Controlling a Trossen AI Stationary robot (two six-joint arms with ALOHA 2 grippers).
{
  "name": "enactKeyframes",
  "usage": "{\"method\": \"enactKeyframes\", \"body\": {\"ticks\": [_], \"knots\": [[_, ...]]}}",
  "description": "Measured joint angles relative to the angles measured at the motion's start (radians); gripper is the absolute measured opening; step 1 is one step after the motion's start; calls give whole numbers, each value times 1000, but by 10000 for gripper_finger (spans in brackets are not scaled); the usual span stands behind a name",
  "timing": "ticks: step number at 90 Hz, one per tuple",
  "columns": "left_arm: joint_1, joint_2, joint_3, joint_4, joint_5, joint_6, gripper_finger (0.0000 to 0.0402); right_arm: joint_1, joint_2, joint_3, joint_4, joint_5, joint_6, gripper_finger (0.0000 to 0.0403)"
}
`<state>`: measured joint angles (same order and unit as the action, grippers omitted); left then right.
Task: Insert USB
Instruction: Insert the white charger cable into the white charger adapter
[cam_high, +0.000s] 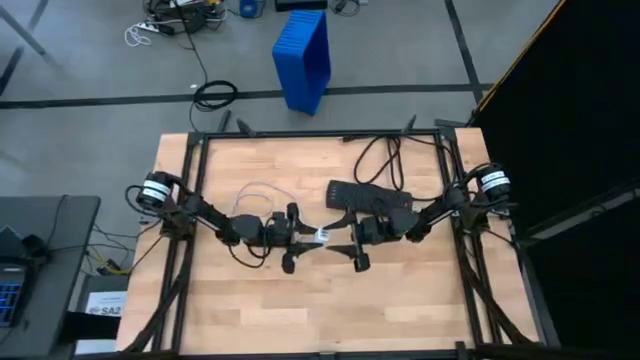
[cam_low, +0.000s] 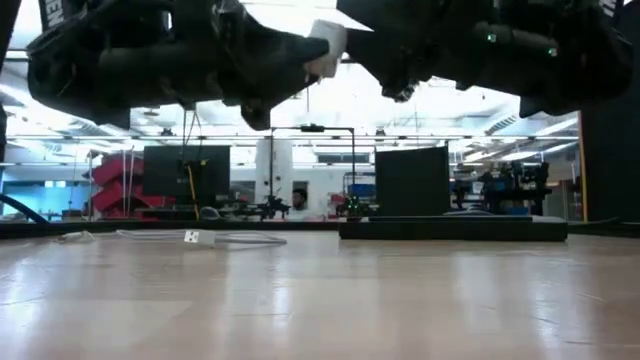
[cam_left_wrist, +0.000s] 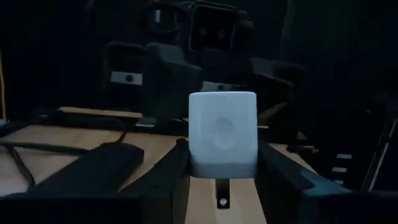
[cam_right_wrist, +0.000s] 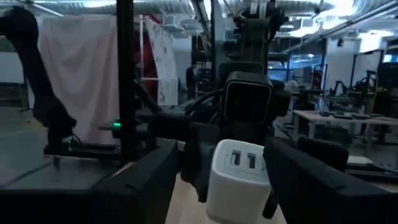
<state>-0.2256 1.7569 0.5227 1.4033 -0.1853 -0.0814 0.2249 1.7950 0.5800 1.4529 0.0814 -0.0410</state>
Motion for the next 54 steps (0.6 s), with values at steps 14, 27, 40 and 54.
{"method": "enactKeyframes", "body": {"ticks": [14,27,40,54], "knots": [[0,0,27,12,1,24,124,3,3,-2,-15,19,3,209],[-5,16,63,3,-2,56,124,3,2,-2,-7,61,3,203],[-5,48,85,9,-9,71,124,5,2,-2,0,62,-3,204],[-5,66,100,9,-22,74,124,3,2,-2,-2,71,-2,206]]}}
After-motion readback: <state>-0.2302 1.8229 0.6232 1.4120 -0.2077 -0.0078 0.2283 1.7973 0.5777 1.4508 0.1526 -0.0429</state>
